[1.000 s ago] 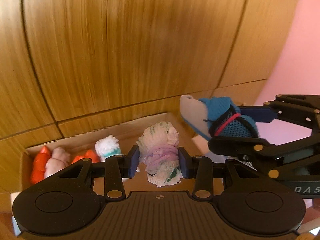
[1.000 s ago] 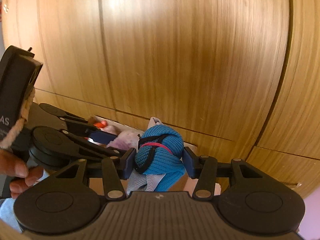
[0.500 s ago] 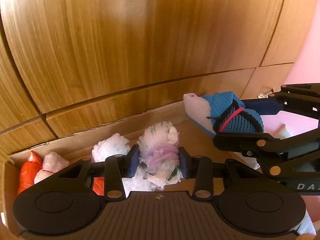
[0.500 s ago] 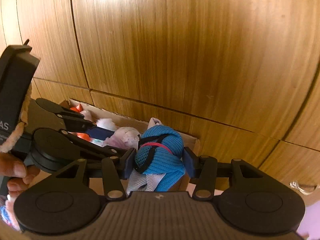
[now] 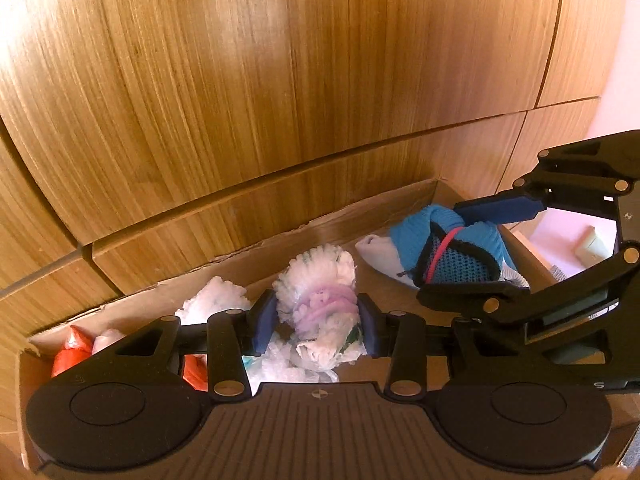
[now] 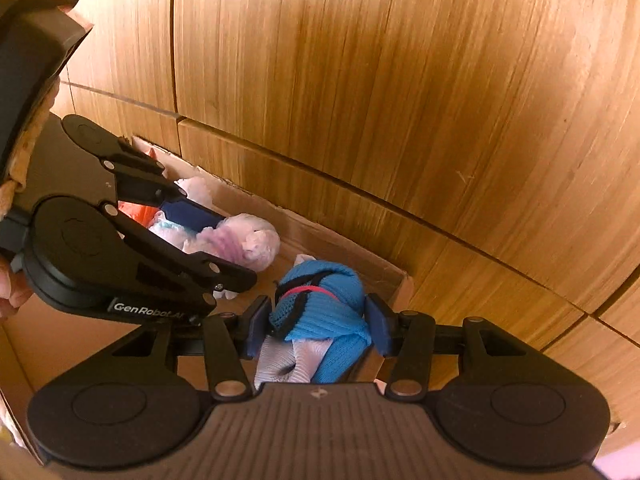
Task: Organize objects
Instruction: 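Lower white-pink bundle with left tool while right tool lowers blue knit bundle into box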
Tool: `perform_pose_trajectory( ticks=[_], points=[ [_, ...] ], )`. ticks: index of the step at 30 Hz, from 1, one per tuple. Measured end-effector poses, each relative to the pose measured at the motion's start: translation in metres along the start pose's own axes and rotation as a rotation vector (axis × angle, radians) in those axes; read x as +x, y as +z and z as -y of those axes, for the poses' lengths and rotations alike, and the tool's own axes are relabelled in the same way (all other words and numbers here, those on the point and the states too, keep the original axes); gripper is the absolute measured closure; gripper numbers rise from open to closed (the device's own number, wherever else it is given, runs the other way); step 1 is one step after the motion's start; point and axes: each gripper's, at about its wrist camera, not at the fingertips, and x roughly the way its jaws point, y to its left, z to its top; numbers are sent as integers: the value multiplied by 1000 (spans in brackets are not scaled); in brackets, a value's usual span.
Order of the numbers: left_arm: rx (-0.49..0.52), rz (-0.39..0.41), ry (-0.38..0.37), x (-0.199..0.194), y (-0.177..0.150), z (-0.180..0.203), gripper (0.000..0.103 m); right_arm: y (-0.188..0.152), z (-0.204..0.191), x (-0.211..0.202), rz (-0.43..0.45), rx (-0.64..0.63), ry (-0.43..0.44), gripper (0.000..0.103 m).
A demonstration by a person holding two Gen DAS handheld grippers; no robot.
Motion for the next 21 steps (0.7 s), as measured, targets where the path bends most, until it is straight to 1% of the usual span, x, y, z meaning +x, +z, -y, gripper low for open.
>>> perform_pose_trajectory(
  ticks=[3,5,7,8,15,18,21],
  points=[
    [-1,6,5,-1,-2,-2,49,-1,1,-7,6,0,-7,55],
    [-11,13,3,-5,-8,-4,44,-1,1,-10,19,8,-6,51],
    [-12,23,5,-7,-8,-5,35,-1,2,-15,30,12,-12,45],
    [-15,29,1,-9,-9,-6,34,-1,3,-18,30,16,-14,42],
    [-19,42,-24,-18,-9,-1,30,-2,4,-37,37,8,-25,42],
    [-6,43,-19,-20,-7,6,26,0,4,-47,51,14,-19,40],
    [4,45,-13,-29,-9,9,26,5,-3,-50,56,2,-23,40]
  ],
)
